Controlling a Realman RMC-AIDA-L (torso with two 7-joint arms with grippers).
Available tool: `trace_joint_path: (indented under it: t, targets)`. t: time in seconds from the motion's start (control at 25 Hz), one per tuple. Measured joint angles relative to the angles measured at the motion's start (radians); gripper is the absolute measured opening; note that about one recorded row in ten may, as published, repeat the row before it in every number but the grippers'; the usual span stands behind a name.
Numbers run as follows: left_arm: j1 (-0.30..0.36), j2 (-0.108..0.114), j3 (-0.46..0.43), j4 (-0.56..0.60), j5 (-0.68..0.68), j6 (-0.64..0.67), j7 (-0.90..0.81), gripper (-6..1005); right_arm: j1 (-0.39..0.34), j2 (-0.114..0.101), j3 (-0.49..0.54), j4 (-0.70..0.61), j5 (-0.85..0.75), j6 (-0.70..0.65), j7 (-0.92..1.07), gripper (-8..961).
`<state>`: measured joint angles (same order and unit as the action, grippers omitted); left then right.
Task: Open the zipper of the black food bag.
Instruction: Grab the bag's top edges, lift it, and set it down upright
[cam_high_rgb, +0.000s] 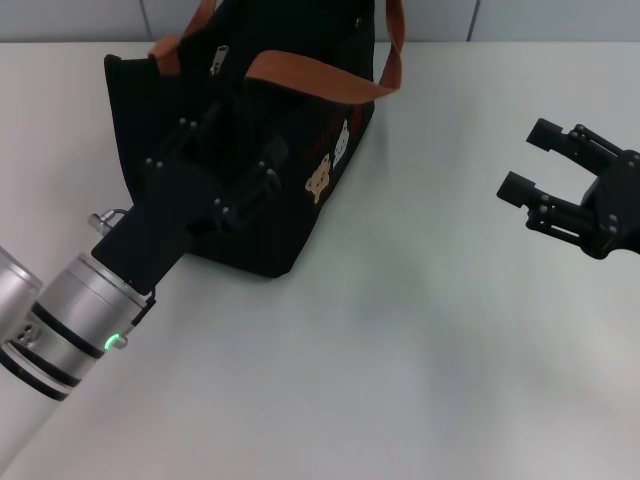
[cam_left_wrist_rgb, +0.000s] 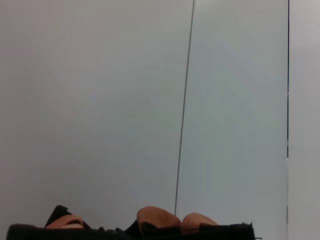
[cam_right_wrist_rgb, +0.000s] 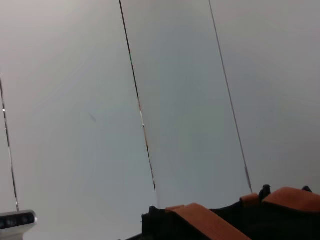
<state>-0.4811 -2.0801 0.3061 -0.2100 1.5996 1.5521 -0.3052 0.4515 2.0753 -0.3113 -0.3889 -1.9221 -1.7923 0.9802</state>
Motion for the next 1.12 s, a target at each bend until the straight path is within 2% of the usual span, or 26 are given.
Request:
trace_joint_path:
  t: [0.28, 0.52, 0.64, 1.12]
  targets:
    - [-0.004, 0.0, -0.003, -0.019, 0.0, -0.043, 0.081, 691, 0.004, 0.002, 0.0, 0.004, 0.0, 0.004, 0.0, 835]
    - [-0.004, 0.0, -0.004, -0.022, 0.003, -0.04, 0.107, 491, 0.01, 0.002, 0.0, 0.016, 0.0, 0.019, -0.004, 835]
    - [-0.001, 0.0, -0.005, -0.023, 0.004, -0.037, 0.11, 344, 0.011, 0.002, 0.0, 0.023, 0.0, 0.025, -0.012, 835]
    - [0.025, 0.001, -0.013, -0.011, 0.0, -0.013, 0.1, 278, 0.01, 0.002, 0.0, 0.027, 0.0, 0.036, -0.015, 834]
